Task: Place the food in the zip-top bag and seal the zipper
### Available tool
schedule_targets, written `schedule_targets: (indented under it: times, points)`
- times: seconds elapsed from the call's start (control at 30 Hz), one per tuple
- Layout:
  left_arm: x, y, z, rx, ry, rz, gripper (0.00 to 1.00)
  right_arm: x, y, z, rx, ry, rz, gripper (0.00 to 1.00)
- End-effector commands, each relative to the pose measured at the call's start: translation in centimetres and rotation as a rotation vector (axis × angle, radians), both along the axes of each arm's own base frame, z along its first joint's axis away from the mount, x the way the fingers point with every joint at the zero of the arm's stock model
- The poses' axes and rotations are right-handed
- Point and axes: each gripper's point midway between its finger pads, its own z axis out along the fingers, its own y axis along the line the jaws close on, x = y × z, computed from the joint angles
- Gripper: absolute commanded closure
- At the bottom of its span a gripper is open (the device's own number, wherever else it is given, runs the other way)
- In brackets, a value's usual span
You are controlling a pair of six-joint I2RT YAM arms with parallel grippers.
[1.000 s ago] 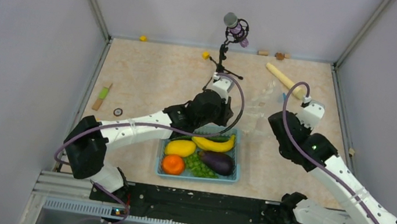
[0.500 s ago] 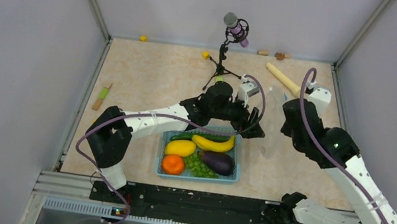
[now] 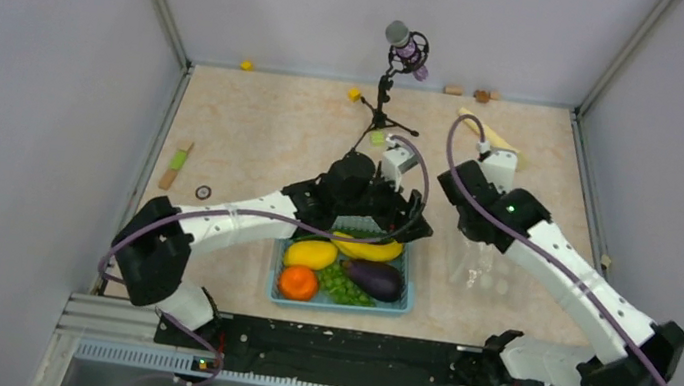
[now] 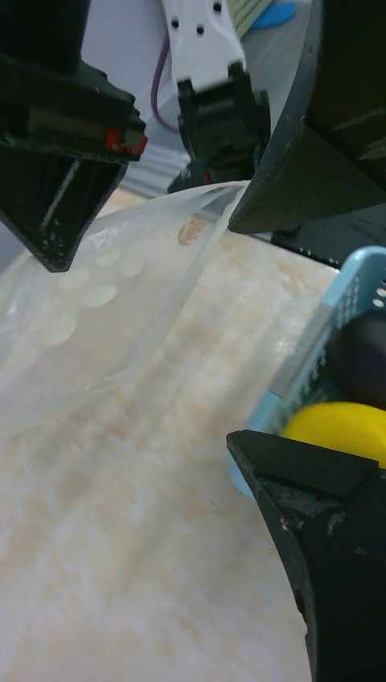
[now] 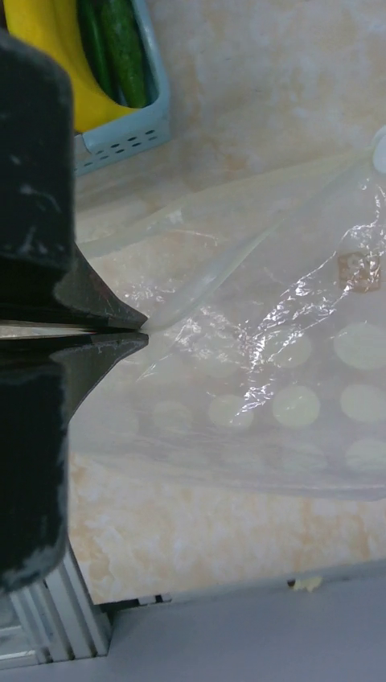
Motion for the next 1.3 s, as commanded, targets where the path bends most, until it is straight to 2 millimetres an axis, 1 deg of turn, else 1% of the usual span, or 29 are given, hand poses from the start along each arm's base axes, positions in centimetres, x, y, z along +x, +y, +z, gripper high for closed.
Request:
schedule_targets:
  times: [0.0,0.07,0.17,0.23,0.33,0.4,0.47,0.57,0.6,0.67,0.7,0.73,0.8,0.9,1.1,1.2,1.27]
  points:
    - [2.5,6.1,-0.2,0.067,-0.081,0.315,0.03,2.3,5.7,-3.5,0.138,0.053,0.191,1.00]
    - [2.8,8.4,-0.8,0.089,-0.083,0.404,0.03,2.5,5.4,-3.9,0.134,0.033,0.178,1.00]
    - [2.5,10.8,-1.8,0.130,-0.087,0.468,0.03,2.2,5.2,-3.8,0.152,0.014,0.172,1.00]
    - [2.0,11.8,-2.7,0.154,-0.071,0.479,0.03,2.1,5.3,-3.6,0.176,-0.007,0.183,1.00]
    - [0.9,12.9,-4.8,0.196,-0.034,0.477,0.03,1.7,5.3,-3.3,0.192,-0.018,0.201,1.00]
    - [0.8,13.4,-5.2,0.178,-0.009,0.512,0.03,1.7,5.2,-3.1,0.197,-0.031,0.204,1.00]
    - [1.0,14.6,-5.7,0.190,0.044,0.596,0.03,1.8,5.3,-3.0,0.207,-0.030,0.216,1.00]
    - [1.3,17.9,-8.0,0.266,0.132,0.789,0.03,1.8,5.6,-3.3,0.215,-0.018,0.228,1.00]
    - [1.2,18.5,-8.6,0.259,0.161,0.830,0.03,1.8,5.6,-3.4,0.217,-0.017,0.227,1.00]
    - [0.9,18.5,-9.3,0.210,0.203,0.852,0.03,1.9,5.5,-3.4,0.218,-0.017,0.224,1.00]
    - [0.9,18.0,-9.0,0.152,0.209,0.835,0.03,1.9,5.4,-3.4,0.221,-0.020,0.223,1.00]
    - [0.6,18.1,-9.7,0.148,0.219,0.829,0.03,1.9,5.4,-3.3,0.222,-0.021,0.224,1.00]
    - [0.5,17.5,-9.5,0.082,0.233,0.816,0.03,1.8,5.4,-3.2,0.224,-0.028,0.225,1.00]
    - [0.3,17.0,-9.9,0.047,0.253,0.782,0.03,1.9,5.4,-3.1,0.230,-0.040,0.223,1.00]
    - [0.6,16.3,-10.8,0.032,0.270,0.753,0.03,2.0,5.4,-3.1,0.229,-0.041,0.225,1.00]
    - [0.5,15.3,-10.9,0.031,0.270,0.689,0.05,2.0,5.5,-3.2,0.231,-0.037,0.228,1.00]
    - [0.4,14.5,-10.9,0.037,0.267,0.646,0.08,2.0,5.8,-3.3,0.238,-0.030,0.243,1.00]
